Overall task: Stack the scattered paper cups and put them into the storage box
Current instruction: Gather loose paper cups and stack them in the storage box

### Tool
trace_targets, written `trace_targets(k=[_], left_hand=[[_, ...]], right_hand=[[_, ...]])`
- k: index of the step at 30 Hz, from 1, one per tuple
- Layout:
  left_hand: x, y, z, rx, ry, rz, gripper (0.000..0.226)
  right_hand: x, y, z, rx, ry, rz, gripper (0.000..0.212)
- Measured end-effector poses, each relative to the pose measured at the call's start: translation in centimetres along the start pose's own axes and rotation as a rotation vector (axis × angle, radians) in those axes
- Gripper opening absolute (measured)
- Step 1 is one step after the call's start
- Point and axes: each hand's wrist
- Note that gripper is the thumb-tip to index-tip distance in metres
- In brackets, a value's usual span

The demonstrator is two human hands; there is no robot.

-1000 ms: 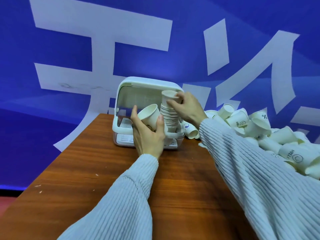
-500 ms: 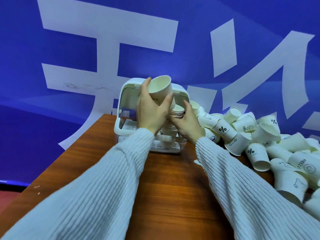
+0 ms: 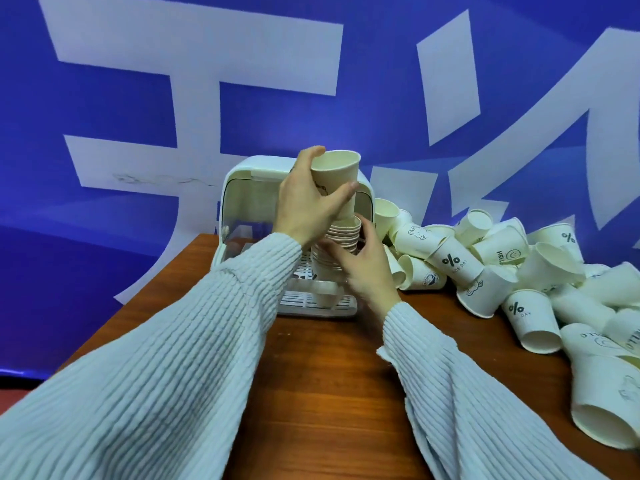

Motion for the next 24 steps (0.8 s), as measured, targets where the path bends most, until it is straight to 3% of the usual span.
trace_targets(k=[3, 6, 11, 18, 21, 24], left_hand=[[0.6, 0.2, 0.4, 0.131, -0.008, -0.124, 0.071], [1.8, 0.7, 1.8, 0.163, 0.075, -0.315, 0.065], [3.6, 2.4, 4.0, 0.001, 0.045, -0.299, 0.058], [2.8, 3.2, 3.9, 0.022, -0.076, -0.245, 0.057], [2.4, 3.4, 6.1, -0.069, -0.034, -0.331, 0.06], [2.2, 4.6, 11.1, -0.151, 0.207, -0.25, 0.058]], right_hand=[[0.1, 0.0, 0.1, -0.006, -0.007, -0.02, 0.066], [-0.1, 0.3, 0.3, -0.035, -0.032, -0.015, 0.057], [-0.7, 0.6, 0.4, -0.041, -0.074, 0.017, 0.045], [0.1, -2.5, 2.0, 0.077, -0.012, -0.001, 0.075], [-1.2, -6.2, 2.8, -0.193, -0.064, 0.431, 0.063], [-3.4, -10.9, 2.4, -0.356, -0.024, 0.938, 0.064]])
Point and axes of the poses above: each hand's wrist, its own z-axis away from the middle knuckle, its own y-axis out of the palm, x = y × z, and after that the axes turned 6 degrees about -y, right-handed
